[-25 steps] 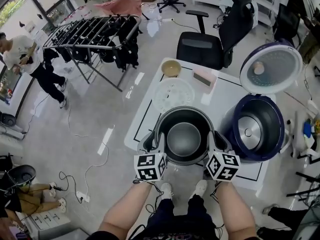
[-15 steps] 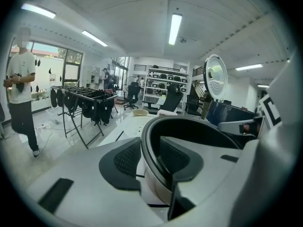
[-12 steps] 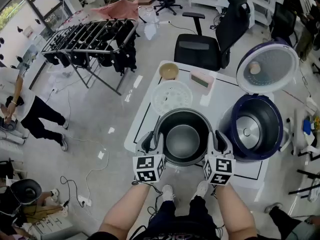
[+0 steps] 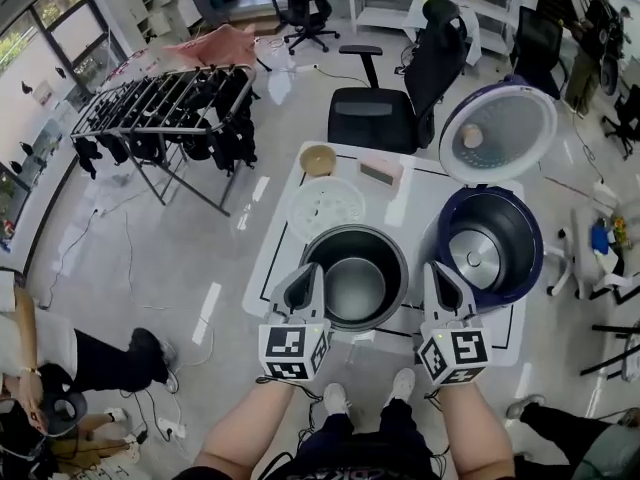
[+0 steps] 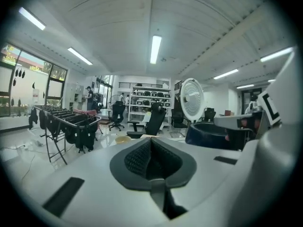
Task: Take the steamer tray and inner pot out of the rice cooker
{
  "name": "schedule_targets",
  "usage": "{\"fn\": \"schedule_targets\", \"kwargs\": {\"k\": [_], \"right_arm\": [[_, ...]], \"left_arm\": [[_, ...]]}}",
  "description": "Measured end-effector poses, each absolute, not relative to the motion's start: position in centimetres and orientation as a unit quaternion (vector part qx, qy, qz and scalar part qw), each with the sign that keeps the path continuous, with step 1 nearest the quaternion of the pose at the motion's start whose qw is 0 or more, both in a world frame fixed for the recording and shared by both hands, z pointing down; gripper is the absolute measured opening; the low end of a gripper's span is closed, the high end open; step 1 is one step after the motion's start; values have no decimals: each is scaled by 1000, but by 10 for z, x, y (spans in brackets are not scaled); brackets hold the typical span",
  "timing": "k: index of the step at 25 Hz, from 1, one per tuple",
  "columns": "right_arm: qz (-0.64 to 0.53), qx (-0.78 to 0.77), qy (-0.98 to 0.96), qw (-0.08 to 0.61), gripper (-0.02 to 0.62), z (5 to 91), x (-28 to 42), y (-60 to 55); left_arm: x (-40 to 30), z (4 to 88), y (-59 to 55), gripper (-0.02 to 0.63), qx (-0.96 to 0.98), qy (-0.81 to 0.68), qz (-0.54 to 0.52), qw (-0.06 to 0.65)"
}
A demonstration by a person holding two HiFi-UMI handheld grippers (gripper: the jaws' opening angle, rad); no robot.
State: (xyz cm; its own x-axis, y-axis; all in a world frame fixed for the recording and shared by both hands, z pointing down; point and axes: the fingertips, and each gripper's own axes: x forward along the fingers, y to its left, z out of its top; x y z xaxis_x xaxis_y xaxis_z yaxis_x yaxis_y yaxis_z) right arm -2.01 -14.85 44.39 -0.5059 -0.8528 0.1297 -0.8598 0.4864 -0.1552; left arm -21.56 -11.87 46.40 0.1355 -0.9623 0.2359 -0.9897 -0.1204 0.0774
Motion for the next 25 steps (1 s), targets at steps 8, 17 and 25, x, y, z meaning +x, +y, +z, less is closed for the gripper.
{"fn": "schedule_targets", "kwargs": {"k": [8,17,25], "right_arm": [[70,535,-842,-14,2,374,40,-111],[59,590,-805,-20,2,346,118,-73],[91,593,-800,-18,2,363,129,-51]], "left_arm": [[-146,396,-109,3,808,-583,35,76],[-87,363,-88,3,841,-537,26,66],[-71,370,-67,3,847,-526,35,68]]}}
